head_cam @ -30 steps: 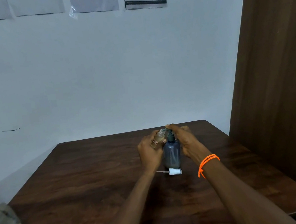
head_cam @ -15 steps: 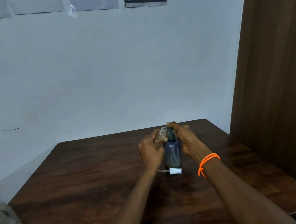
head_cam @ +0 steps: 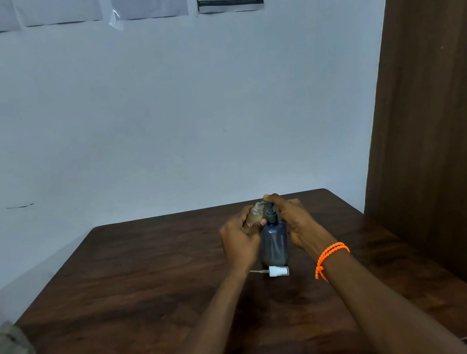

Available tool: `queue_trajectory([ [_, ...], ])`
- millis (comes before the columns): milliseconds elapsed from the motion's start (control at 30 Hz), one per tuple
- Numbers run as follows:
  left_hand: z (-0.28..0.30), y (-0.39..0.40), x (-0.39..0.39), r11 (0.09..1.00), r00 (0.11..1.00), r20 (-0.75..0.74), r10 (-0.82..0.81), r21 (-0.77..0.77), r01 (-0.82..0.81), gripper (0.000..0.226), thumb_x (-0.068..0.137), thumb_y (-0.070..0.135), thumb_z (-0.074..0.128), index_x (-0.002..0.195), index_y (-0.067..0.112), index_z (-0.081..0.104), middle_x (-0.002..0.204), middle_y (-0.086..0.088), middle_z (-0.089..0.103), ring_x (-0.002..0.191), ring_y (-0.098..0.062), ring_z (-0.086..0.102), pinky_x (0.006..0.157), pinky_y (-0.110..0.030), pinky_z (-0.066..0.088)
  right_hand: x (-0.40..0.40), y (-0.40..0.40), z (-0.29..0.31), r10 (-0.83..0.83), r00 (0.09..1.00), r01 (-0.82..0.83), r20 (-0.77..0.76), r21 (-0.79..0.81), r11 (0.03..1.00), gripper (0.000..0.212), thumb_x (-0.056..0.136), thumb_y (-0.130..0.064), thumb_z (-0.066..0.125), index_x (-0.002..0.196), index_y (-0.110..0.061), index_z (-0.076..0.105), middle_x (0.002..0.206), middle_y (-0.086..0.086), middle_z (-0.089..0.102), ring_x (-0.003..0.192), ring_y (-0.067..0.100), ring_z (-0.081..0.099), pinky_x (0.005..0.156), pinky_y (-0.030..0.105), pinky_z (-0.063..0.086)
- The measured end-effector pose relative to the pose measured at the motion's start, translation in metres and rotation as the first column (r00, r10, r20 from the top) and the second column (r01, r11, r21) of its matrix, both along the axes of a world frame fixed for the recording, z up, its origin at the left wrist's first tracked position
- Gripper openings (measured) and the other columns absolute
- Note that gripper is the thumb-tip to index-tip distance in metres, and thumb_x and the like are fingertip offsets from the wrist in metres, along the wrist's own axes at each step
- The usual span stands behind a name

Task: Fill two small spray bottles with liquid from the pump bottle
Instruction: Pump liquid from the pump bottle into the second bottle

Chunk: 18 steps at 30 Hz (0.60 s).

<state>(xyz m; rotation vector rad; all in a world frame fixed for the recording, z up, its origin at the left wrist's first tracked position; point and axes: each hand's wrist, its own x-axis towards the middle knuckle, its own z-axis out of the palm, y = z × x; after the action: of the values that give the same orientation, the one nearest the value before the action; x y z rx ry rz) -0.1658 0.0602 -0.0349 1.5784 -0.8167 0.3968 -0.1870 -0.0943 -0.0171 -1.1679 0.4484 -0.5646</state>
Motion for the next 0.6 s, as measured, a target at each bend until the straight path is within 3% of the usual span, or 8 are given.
queue_trajectory([
  [100, -0.003, -0.001, 0.004, 1.000, 1.000, -0.007, 0.005, 0.006, -0.005, 0.023, 0.083, 0.022, 0.078, 0.106, 0.029, 0.076, 0.087, 0.009, 0.076, 0.081, -0.007, 0.071, 0.071, -0.039, 0.057, -0.006, 0.008, -0.002, 0.005, 1.000, -0.005, 0.014, 0.033, 0.999, 0.115, 0.052, -0.037, 0.098, 0.140, 0.016, 0.048, 0.122, 0.040, 0.068, 0.065, 0.030, 0.074, 0.056, 0.039, 0.061],
  [267, -0.006, -0.001, 0.001, 1.000, 1.000, -0.009, 0.008, 0.011, -0.008, 0.024, 0.083, 0.020, 0.078, 0.106, 0.028, 0.076, 0.088, 0.010, 0.077, 0.081, -0.006, 0.071, 0.072, -0.037, 0.057, -0.006, 0.007, -0.008, -0.053, 0.998, 0.053, 0.016, 0.018, 0.998, 0.122, 0.046, -0.043, 0.101, 0.140, 0.013, 0.049, 0.129, 0.038, 0.067, 0.085, 0.033, 0.073, 0.060, 0.038, 0.062],
  [367, -0.002, 0.000, -0.001, 1.000, 1.000, -0.011, 0.004, 0.013, -0.004, 0.023, 0.083, 0.017, 0.078, 0.104, 0.027, 0.076, 0.087, 0.009, 0.076, 0.081, -0.007, 0.071, 0.071, -0.036, 0.057, -0.008, 0.006, 0.000, -0.011, 1.000, 0.011, 0.006, 0.010, 1.000, 0.122, 0.042, -0.039, 0.103, 0.139, 0.013, 0.051, 0.126, 0.037, 0.068, 0.078, 0.032, 0.075, 0.059, 0.040, 0.062],
  [533, 0.000, 0.000, 0.002, 1.000, 1.000, -0.014, 0.012, 0.020, -0.011, 0.021, 0.083, 0.017, 0.077, 0.102, 0.027, 0.076, 0.084, 0.008, 0.075, 0.078, -0.008, 0.069, 0.070, -0.038, 0.056, -0.007, 0.011, 0.002, 0.012, 1.000, -0.013, 0.022, 0.042, 0.999, 0.112, 0.055, -0.035, 0.099, 0.141, 0.014, 0.047, 0.130, 0.043, 0.062, 0.060, 0.030, 0.072, 0.056, 0.042, 0.061],
  [600, -0.003, -0.001, 0.002, 0.999, 1.000, -0.014, 0.020, 0.028, -0.020, 0.021, 0.084, 0.019, 0.077, 0.103, 0.028, 0.076, 0.085, 0.008, 0.075, 0.079, -0.007, 0.070, 0.070, -0.038, 0.056, -0.005, 0.010, -0.003, -0.006, 1.000, 0.005, 0.030, 0.049, 0.999, 0.113, 0.055, -0.036, 0.100, 0.141, 0.016, 0.046, 0.124, 0.043, 0.065, 0.063, 0.031, 0.070, 0.057, 0.041, 0.061],
])
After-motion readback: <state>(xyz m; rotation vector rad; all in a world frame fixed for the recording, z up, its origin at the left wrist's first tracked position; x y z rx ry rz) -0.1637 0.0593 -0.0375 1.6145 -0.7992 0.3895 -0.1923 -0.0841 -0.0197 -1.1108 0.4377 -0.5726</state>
